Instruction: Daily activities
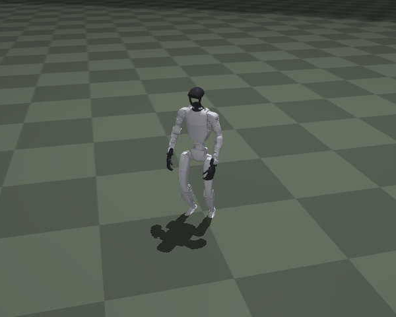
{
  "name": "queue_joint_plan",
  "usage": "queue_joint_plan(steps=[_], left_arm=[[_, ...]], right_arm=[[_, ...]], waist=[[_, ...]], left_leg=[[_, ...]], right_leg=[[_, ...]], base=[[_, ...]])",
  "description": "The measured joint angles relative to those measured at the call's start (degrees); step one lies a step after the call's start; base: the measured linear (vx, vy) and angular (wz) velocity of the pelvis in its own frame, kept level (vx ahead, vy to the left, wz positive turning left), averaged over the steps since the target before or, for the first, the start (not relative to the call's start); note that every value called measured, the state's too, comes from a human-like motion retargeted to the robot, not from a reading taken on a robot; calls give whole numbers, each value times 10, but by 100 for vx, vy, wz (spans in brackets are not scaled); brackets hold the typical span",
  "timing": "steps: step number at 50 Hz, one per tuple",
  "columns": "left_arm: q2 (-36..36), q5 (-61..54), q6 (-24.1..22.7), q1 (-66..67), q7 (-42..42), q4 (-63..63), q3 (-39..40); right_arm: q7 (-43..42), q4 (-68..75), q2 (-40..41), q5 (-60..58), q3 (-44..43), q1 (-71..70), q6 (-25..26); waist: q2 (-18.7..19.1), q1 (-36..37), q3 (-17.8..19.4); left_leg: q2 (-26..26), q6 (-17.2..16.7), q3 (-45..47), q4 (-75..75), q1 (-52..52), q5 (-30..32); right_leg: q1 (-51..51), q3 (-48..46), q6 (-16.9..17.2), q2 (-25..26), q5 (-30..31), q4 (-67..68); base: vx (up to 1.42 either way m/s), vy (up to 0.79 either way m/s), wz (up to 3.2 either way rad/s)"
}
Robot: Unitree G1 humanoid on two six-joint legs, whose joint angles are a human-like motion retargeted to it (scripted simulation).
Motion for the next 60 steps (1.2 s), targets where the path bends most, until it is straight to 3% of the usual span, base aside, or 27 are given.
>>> queue_joint_plan(steps=[8,15,20,24,27,30,35,37,40,45,48,50,55,60], left_arm=[[17,-61,-50,-74,75,-359,6],[21,-98,-85,-86,162,-526,47],[45,-51,-55,-12,190,-472,60],[53,11,-25,63,156,-386,72],[53,36,-17,121,127,-382,84],[55,48,-20,155,129,-427,89],[54,67,-34,122,182,-522,85],[53,78,-41,88,210,-565,89],[52,105,-51,31,249,-630,99],[67,181,-38,-77,294,-697,115],[67,195,-19,-110,289,-678,116],[63,181,-13,-112,277,-645,115],[49,145,-15,-31,246,-552,104],[50,124,-13,41,206,-483,92]], right_arm=[[-75,-314,-41,53,-18,-42,-36],[-131,-480,-72,56,-23,-65,-68],[-128,-559,-94,-3,-5,-94,-64],[-94,-621,-109,-57,6,-116,-60],[-82,-654,-121,-70,0,-109,-57],[-88,-647,-127,-73,-6,-79,-55],[-114,-561,-120,-78,-10,-24,-53],[-124,-521,-115,-77,-11,-8,-49],[-130,-463,-109,-76,-9,17,-38],[-136,-397,-92,-78,-31,18,-25],[-126,-383,-81,-74,-47,5,-19],[-115,-384,-78,-64,-52,-2,-18],[-105,-446,-80,-38,-56,4,-33],[-115,-537,-90,-19,-70,-14,-50]], waist=[[2,-4,3],[-7,-11,7],[-25,-10,25],[-24,-2,41],[-11,7,32],[-12,8,15],[-19,-5,-10],[-19,-13,-15],[-20,-27,-15],[-38,-46,-4],[-45,-47,4],[-41,-43,5],[-31,-31,-12],[-24,-14,-21]], left_leg=[[-5,26,16,-38,22,26],[-21,58,10,-25,21,60],[-14,72,11,62,-10,40],[14,52,-9,171,-69,46],[27,47,-27,193,-109,3],[14,37,-28,164,-121,38],[-35,12,-22,38,-97,124],[-50,12,-22,2,-82,136],[-68,23,-23,-12,-70,132],[-108,55,-23,-2,-59,35],[-115,61,-13,1,-57,7],[-114,52,-15,-19,-47,20],[-104,19,-41,-82,-23,135],[-78,15,-39,-71,-36,184]], right_leg=[[1,8,3,-1,17,-8],[-28,34,-1,-7,20,56],[-38,34,-23,-10,-37,107],[-36,27,-47,12,-56,107],[-32,24,-72,36,-30,57],[-24,27,-84,38,27,-3],[-43,9,-57,5,163,1],[-63,-5,-47,-12,179,52],[-91,-20,-39,-43,176,148],[-133,-12,-35,-113,113,309],[-143,-2,-35,-131,94,337],[-138,-3,-39,-129,97,317],[-102,-5,-47,-92,148,194],[-73,-6,-54,-59,187,92]], base=[[1,-2,-27],[-3,-2,-33],[0,-4,-48],[6,-6,-62],[10,-2,-62],[9,2,-39],[4,7,-5],[-1,11,13],[-2,11,13],[-1,9,4],[1,1,-16],[3,-2,-41],[2,-6,-48],[-1,-7,-58]])
